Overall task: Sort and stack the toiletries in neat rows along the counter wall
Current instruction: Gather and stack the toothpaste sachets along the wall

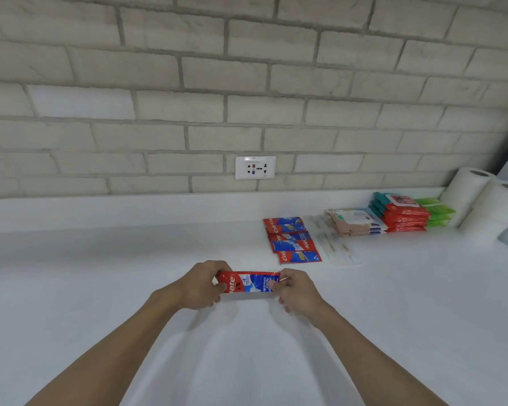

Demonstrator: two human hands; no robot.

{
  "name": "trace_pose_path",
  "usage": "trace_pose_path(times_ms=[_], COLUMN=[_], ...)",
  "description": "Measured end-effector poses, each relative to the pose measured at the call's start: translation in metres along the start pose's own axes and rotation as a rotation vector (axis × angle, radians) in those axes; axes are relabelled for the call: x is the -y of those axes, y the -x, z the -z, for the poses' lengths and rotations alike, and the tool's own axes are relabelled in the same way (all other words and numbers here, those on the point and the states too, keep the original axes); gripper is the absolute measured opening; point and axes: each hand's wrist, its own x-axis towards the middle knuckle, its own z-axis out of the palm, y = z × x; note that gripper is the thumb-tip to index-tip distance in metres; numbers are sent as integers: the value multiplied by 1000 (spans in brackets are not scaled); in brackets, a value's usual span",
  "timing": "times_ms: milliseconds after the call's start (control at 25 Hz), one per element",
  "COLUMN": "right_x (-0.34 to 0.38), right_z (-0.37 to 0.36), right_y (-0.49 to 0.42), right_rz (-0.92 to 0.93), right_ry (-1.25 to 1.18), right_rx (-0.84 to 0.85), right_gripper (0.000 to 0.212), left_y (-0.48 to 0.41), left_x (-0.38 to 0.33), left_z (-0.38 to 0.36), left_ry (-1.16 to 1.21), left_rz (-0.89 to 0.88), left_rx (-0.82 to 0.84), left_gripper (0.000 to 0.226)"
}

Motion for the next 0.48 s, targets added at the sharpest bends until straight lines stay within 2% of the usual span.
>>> trace_pose_path(times_ms=[120, 200, 480], right_x=[-5, -11, -18], right_z=[29, 45, 89], right_y=[-23, -40, -89], right_rz=[3, 8, 40], right_ry=[-22, -27, 121], right_rx=[-80, -146, -253], right_gripper=[16, 20, 20], left_y=[-30, -48, -111], left_x=[-17, -29, -68], left_z=[-14, -27, -57], left_ry=[83, 156, 466], left_rz=[26, 77, 281], left_rx=[-75, -153, -348], left_gripper=[18, 20, 42])
